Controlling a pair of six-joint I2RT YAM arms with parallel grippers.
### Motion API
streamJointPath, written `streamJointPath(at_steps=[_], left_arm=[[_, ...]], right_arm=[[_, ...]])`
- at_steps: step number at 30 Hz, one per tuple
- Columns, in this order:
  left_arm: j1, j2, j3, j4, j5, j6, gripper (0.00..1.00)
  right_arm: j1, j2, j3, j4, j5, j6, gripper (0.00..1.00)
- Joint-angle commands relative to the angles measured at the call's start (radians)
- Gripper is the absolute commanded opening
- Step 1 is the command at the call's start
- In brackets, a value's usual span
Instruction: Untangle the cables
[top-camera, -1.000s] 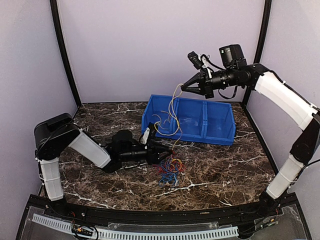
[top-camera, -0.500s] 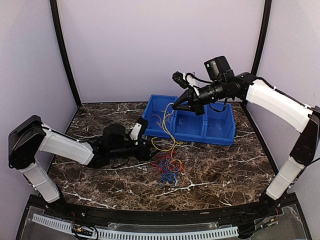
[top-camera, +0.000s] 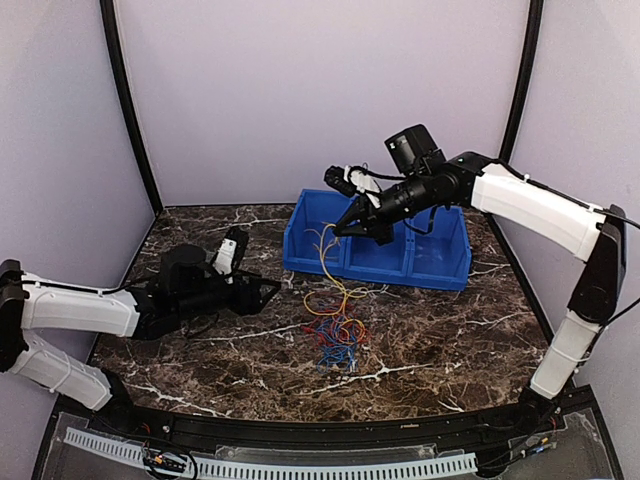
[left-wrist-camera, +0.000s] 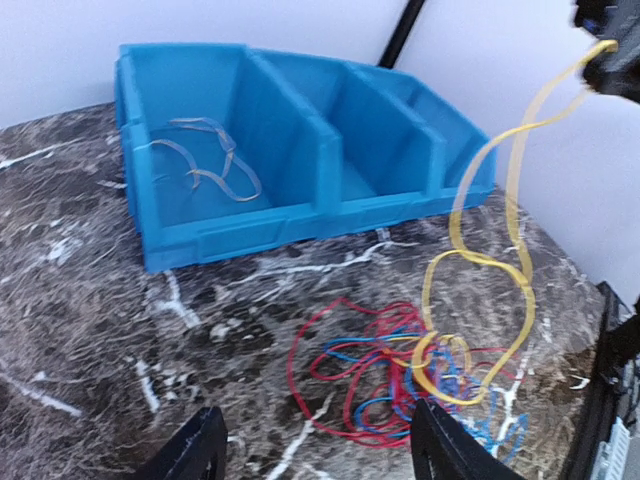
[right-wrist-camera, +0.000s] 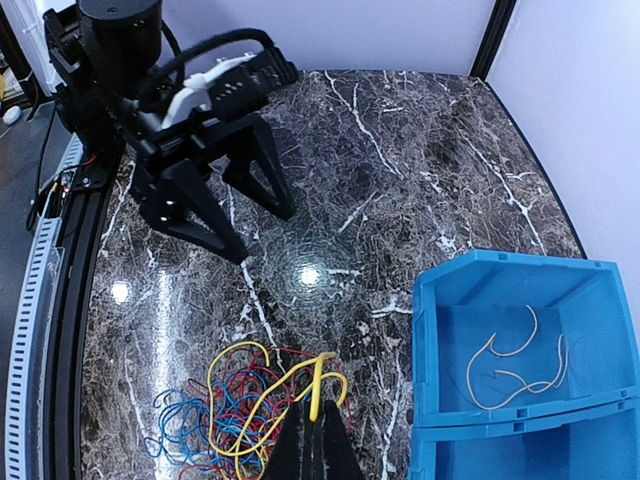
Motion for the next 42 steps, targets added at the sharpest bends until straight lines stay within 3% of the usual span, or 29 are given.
streamJointPath(at_steps=[1, 10, 17, 31, 39, 42], left_arm=[[-0.026, -0.081, 0.006, 0.194, 0.174, 0.026, 0.66], [-0.029, 0.078, 0.211, 0.157, 0.230, 0.003, 0.66], [-0.029, 0.217, 0.309, 0.167, 0.317, -0.093, 0.57], [-0.030, 0.261, 0.323, 0.187, 0.324, -0.142, 0.19], [-0.030, 0.230, 0.295, 0.186, 0.297, -0.143, 0.01], [-0.030, 0.211, 0.284, 0.182, 0.289, -0.139, 0.00]], right_arm=[[0.020, 0.022, 0.042, 0.000, 0.023, -0.003, 0.00], [0.035, 0.038, 0.081, -0.014, 0.015, 0.004, 0.00], [0.045, 0.034, 0.094, -0.019, 0.024, -0.004, 0.00], [0.050, 0.045, 0.100, -0.013, 0.023, 0.002, 0.00], [0.050, 0.046, 0.100, -0.008, 0.029, 0.008, 0.00], [0.050, 0.048, 0.088, -0.002, 0.033, 0.010, 0.00]])
